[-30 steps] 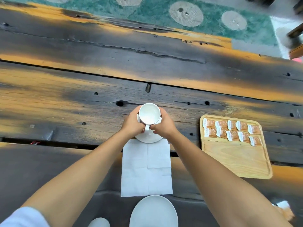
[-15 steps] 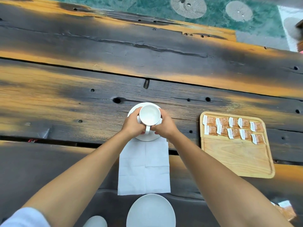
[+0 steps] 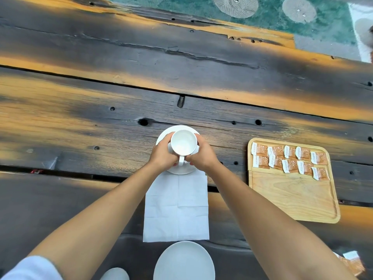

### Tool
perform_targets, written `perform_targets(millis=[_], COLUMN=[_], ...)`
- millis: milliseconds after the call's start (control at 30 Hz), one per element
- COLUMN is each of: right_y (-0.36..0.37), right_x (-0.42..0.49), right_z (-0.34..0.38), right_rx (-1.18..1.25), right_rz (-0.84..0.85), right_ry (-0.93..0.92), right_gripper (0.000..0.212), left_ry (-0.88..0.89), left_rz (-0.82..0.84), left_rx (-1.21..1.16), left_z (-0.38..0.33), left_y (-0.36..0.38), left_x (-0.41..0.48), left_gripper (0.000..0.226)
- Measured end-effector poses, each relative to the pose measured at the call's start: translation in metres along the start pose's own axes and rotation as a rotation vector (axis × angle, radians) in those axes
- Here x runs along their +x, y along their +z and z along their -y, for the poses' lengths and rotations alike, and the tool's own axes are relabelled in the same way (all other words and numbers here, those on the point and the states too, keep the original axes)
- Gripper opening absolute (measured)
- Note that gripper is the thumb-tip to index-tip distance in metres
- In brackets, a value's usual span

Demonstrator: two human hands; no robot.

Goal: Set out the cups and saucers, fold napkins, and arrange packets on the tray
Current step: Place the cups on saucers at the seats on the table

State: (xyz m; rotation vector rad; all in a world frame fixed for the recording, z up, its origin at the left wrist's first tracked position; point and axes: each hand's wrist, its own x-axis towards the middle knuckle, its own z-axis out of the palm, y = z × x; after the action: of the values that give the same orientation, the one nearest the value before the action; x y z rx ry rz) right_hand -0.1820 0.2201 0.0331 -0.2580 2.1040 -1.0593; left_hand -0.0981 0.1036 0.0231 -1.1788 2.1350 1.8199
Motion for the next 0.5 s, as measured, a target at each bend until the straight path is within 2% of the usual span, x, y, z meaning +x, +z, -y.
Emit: perform_targets(millis=[267, 500], right_y=[0.000, 0.000], right_x=[0.003, -0.007], right_z=[0.003, 0.005], right_rx=[-0.015, -0.071], right_rz=[0.010, 0.030], right_ry=[0.022, 0.068], right_gripper=[0.073, 0.088], left_ry=[-0.015, -0.047], left_rz=[0.007, 0.026], left_rx=[0.035, 0.083], left_z=[-0.001, 0.006], left_y=[-0.002, -0.003], left_x=[0.004, 0.002], left_gripper=[0.071, 0.085])
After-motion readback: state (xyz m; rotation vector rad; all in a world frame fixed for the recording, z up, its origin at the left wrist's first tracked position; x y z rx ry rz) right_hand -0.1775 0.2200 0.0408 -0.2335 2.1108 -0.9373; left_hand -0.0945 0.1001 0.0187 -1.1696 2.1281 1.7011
